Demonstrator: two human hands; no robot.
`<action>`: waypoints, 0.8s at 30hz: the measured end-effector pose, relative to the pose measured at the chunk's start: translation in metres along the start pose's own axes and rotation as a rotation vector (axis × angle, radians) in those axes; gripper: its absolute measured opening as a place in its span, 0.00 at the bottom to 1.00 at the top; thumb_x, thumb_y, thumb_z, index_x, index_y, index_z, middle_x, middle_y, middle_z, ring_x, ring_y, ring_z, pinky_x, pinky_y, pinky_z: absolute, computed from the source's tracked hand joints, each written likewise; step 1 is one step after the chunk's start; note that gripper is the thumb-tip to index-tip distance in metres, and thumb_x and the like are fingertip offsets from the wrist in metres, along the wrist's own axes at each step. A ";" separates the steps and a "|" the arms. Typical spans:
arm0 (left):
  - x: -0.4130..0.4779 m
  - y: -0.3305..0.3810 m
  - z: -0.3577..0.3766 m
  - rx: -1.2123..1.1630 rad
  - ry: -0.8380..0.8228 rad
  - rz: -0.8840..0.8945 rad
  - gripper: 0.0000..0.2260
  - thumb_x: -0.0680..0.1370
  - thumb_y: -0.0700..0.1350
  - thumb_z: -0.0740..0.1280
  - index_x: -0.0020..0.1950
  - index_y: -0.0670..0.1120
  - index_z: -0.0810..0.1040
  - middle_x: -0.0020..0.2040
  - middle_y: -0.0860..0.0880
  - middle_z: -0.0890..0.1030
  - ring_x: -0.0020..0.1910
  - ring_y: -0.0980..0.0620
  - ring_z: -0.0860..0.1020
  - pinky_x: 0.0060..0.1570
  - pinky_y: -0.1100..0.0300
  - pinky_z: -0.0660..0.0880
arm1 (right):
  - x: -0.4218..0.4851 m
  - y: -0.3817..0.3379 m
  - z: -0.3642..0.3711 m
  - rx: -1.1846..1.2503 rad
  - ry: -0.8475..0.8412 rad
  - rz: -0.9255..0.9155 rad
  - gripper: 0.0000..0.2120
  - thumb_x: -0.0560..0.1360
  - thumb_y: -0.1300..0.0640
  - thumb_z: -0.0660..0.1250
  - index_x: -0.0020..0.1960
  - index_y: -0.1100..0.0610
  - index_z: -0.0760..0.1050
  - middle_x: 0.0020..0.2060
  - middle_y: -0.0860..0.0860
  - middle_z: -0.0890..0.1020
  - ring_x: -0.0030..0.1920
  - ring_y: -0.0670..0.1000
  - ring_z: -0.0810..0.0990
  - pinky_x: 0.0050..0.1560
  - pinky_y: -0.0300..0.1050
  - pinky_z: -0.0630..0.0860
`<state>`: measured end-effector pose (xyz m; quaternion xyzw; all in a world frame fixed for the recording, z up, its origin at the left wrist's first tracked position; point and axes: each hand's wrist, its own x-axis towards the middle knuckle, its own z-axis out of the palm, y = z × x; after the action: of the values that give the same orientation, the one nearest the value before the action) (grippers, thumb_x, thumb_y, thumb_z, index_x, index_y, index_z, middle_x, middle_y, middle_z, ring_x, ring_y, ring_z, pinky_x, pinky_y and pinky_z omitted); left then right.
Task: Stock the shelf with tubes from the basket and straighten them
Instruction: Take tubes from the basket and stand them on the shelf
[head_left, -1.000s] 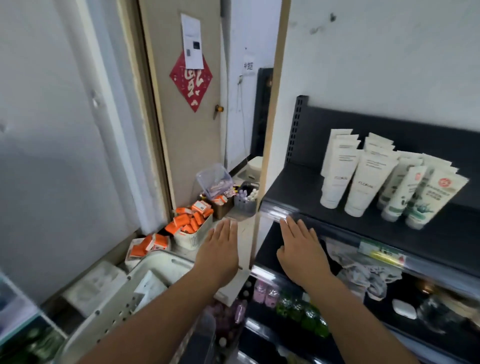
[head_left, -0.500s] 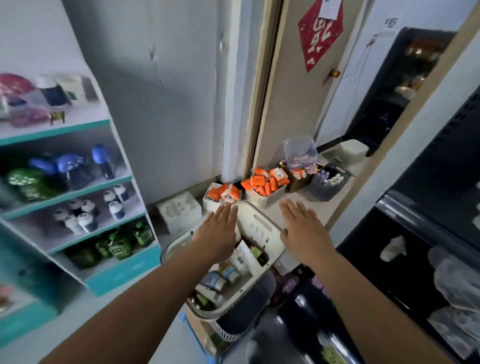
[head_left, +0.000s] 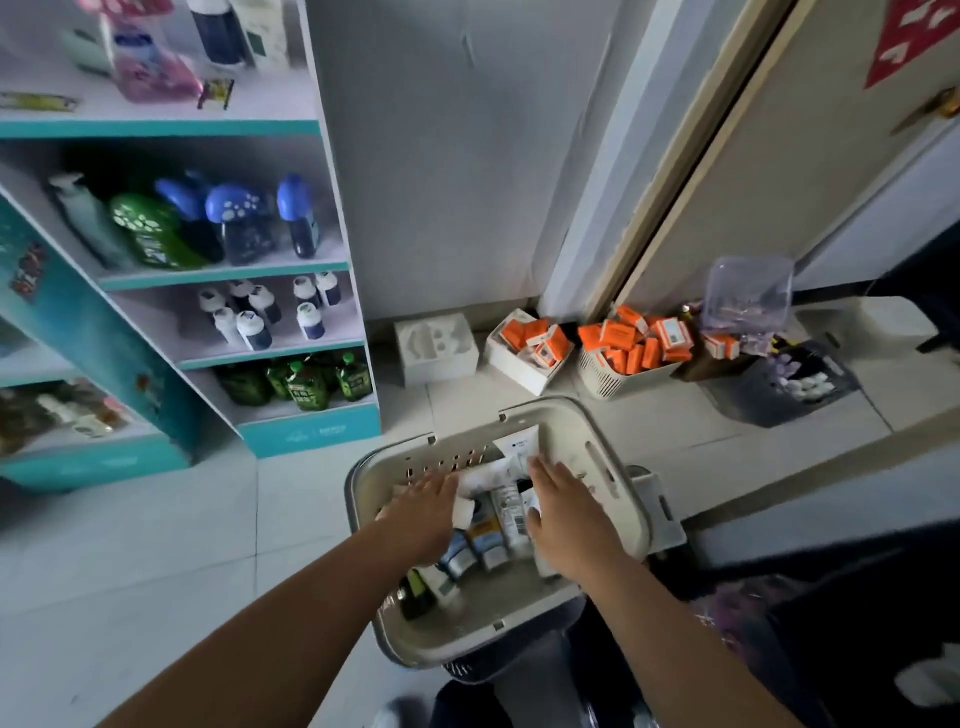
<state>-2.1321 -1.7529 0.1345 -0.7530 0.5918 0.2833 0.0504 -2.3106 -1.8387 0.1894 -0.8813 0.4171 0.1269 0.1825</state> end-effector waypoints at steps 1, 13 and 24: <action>0.004 -0.002 0.009 -0.015 -0.025 -0.026 0.33 0.79 0.42 0.63 0.79 0.44 0.49 0.79 0.43 0.51 0.78 0.44 0.52 0.75 0.47 0.56 | 0.008 0.003 0.009 0.021 -0.029 0.002 0.30 0.83 0.52 0.55 0.80 0.54 0.45 0.79 0.49 0.50 0.79 0.52 0.50 0.78 0.49 0.52; 0.044 -0.010 0.060 -0.011 -0.045 -0.271 0.28 0.78 0.47 0.65 0.76 0.45 0.58 0.74 0.43 0.62 0.71 0.43 0.64 0.67 0.50 0.66 | 0.069 0.039 0.084 0.281 -0.271 0.353 0.31 0.77 0.52 0.66 0.76 0.57 0.58 0.69 0.56 0.68 0.66 0.56 0.72 0.62 0.49 0.71; 0.082 0.016 0.059 -0.106 -0.002 -0.242 0.24 0.74 0.44 0.66 0.70 0.47 0.65 0.66 0.45 0.70 0.65 0.44 0.69 0.64 0.51 0.65 | 0.087 0.062 0.115 0.316 -0.178 0.526 0.20 0.74 0.55 0.70 0.63 0.60 0.70 0.60 0.57 0.76 0.60 0.59 0.77 0.57 0.50 0.75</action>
<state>-2.1566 -1.8040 0.0499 -0.8202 0.4807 0.3070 0.0447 -2.3133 -1.8864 0.0394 -0.6896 0.6274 0.1799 0.3136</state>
